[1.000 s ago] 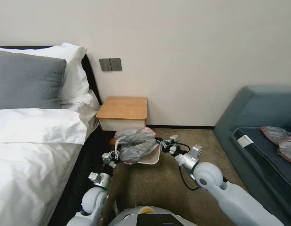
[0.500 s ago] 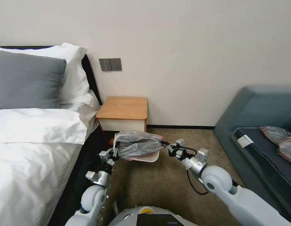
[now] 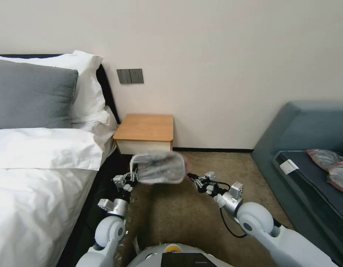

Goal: Pick up the garbage bag from the table and place it over the trash can.

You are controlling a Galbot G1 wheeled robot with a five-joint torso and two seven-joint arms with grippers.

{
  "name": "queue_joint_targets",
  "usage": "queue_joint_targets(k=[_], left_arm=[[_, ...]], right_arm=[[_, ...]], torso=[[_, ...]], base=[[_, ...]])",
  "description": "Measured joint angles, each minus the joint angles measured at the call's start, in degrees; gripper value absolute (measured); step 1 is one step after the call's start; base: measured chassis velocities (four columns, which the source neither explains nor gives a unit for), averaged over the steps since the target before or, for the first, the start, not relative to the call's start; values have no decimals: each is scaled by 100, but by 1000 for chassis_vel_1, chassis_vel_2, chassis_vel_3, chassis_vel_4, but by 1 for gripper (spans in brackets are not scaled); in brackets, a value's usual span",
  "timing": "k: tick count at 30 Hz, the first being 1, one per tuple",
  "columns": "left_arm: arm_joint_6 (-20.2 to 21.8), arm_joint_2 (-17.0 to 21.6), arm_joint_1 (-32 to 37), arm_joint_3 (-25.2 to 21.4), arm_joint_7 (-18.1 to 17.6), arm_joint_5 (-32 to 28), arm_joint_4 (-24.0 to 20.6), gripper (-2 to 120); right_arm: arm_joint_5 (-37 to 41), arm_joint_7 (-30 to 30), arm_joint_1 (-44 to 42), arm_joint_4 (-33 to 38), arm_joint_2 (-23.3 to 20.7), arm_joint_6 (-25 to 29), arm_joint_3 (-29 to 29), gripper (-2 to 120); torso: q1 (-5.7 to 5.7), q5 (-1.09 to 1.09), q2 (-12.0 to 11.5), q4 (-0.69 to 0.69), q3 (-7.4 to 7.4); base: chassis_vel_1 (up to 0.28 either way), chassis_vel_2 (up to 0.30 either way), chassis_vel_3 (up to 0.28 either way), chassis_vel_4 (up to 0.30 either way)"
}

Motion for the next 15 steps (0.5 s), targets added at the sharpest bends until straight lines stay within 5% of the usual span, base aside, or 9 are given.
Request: queue_joint_targets(k=[15], left_arm=[[211,-189,12,-194,-329,125,38,3]], right_arm=[[-1262,-267,-613,495,0,290,271,73]], torso=[[0,-1,0,-1,0]], base=[[0,0,0,0]])
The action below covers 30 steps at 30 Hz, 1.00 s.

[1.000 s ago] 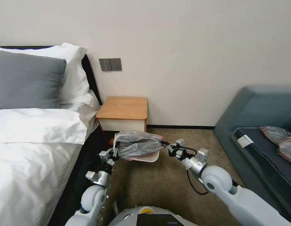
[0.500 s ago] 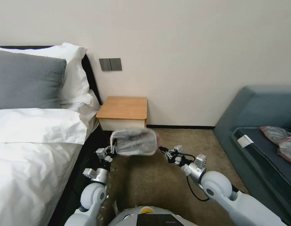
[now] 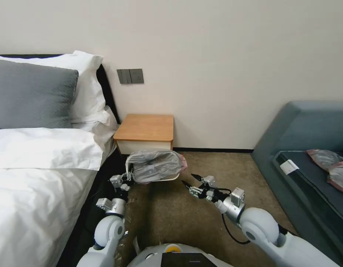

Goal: Pick up the garbage bag from the table and place it over the trash can.

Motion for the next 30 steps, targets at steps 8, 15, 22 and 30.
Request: queue_joint_targets(k=[8,15,22,30], left_arm=[[445,82,109,175,-203,123,-164,3],[1074,125,202,293,-462,326,-477,3],[1328,90,265,337,-583,391,-648,3],[1363,41,290,405,-630,421,-673,3]], right_arm=[[-2774,-80,166,132,210,1178,-57,98],[-4574,-790,531,289,-58,1291,-76,100],[-5294,-1402,908,229,-357,1272,-255,100],[-5683,-1581,1060,-26,-320,1397,-318,100]], torso=[[0,2,0,2,0],[0,1,0,2,0],[0,1,0,0,0],[0,2,0,0,0]], base=[[0,0,0,0],[0,0,0,0],[0,0,0,0],[0,0,0,0]])
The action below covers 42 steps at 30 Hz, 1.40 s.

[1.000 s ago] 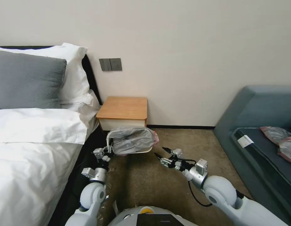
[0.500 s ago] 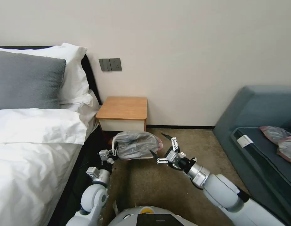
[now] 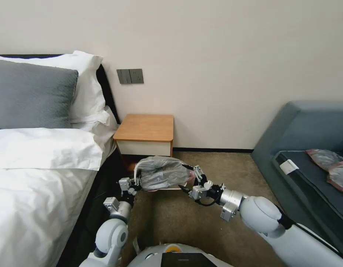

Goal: Pick up the garbage bag from the table and place it over the trash can.

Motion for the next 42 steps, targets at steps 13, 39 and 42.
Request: queue_joint_targets(k=[13,39,42], left_arm=[[-4,-27,82,60,21,160,-93,3],[-18,-128,51,149,-42,457,-72,3],[6,-151,35,152,-67,445,-68,3]], right_arm=[[-114,-131,22,-115,28,5,-8,100],[-423,24,127,-247,275,325,-223,59],[-425,24,126,-247,287,351,-249,47]], torso=[[0,0,0,-1,0],[0,0,0,-1,0],[0,-1,0,0,0]], base=[[0,0,0,0],[0,0,0,0],[0,0,0,0]])
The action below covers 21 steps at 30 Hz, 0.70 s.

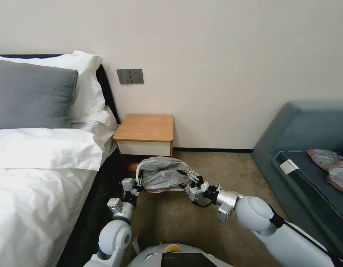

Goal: Pick up the garbage bag from the table and place it over the trash can.

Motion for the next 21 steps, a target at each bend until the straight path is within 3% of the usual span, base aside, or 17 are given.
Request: queue_joint_targets(k=[3,5,13,21], left_arm=[[6,-11,0,2,-7,-2,0,3],[24,-29,5,4,-40,-17,4,3],[142,-65,-36,0,-174,-106,1,3],[292,-140,-82,-58,-390,-281,-35,3]], right_arm=[[0,-2,0,0,4,8,-4,44],[1,-7,6,-6,23,27,-41,28],[22,-24,-20,-3,41,72,-54,1],[442,-164,-191,107,32,124,-18,0]], torso=[[0,0,0,1,0],[0,0,0,0,0],[0,0,0,0,0],[0,0,0,0,0]], base=[[0,0,0,0],[0,0,0,0],[0,0,0,0],[0,0,0,0]])
